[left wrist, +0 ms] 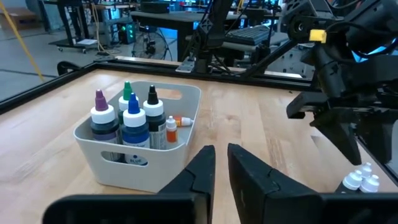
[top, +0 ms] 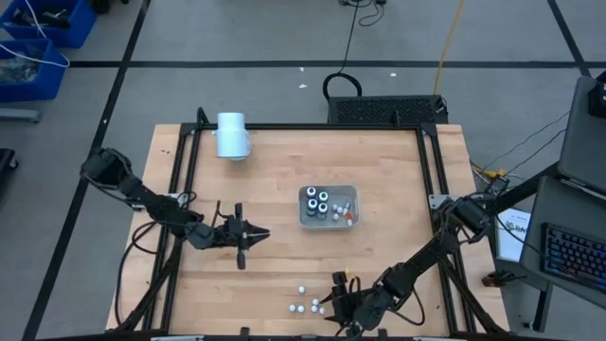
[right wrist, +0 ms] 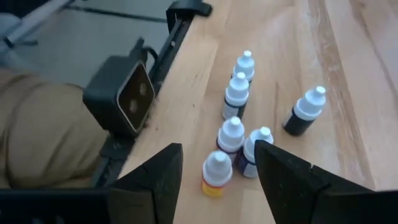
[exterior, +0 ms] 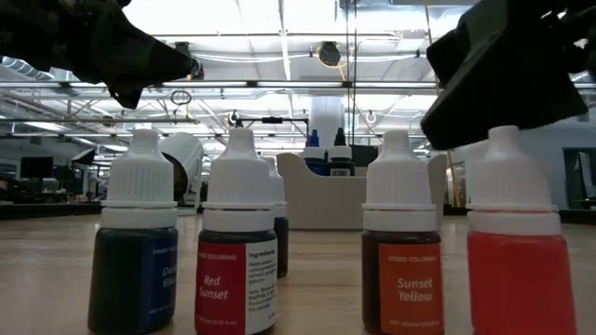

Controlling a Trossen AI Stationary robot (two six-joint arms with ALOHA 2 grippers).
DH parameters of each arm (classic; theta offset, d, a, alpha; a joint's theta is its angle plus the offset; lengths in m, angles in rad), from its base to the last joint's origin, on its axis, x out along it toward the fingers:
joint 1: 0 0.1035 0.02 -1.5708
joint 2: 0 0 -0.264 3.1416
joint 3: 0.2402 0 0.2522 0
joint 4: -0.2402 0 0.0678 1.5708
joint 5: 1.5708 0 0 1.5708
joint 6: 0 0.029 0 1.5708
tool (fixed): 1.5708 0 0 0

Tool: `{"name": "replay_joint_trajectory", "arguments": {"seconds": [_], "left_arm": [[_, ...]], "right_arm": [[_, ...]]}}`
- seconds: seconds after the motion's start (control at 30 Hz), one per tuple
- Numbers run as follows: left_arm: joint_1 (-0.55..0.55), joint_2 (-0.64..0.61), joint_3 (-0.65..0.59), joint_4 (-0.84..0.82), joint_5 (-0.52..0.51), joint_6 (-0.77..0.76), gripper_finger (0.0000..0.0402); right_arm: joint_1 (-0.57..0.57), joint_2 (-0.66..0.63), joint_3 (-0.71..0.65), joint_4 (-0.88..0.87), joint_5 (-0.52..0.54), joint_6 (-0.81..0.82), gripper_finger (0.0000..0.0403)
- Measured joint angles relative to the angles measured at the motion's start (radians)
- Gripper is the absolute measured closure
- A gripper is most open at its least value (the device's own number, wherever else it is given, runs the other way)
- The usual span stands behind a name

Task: Pick & Place food coloring
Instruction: Put the small orange food coloring bottle into the gray bin

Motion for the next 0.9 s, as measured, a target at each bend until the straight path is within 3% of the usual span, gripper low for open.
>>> {"name": "replay_joint_trajectory", "arguments": {"seconds": [0.33,0.9], "left_arm": [[0.000,0.000,0.000,0.000,-0.001,0.000,0.0349],[0.000,0.000,0.000,0.000,-0.002,0.000,0.0350]], "right_arm": [[-0.003,-0.001,-0.001,-0.040,0.052,0.153,0.0217],[0.016,0.014,-0.001,-0.034,0.048,0.227,0.0218]]}}
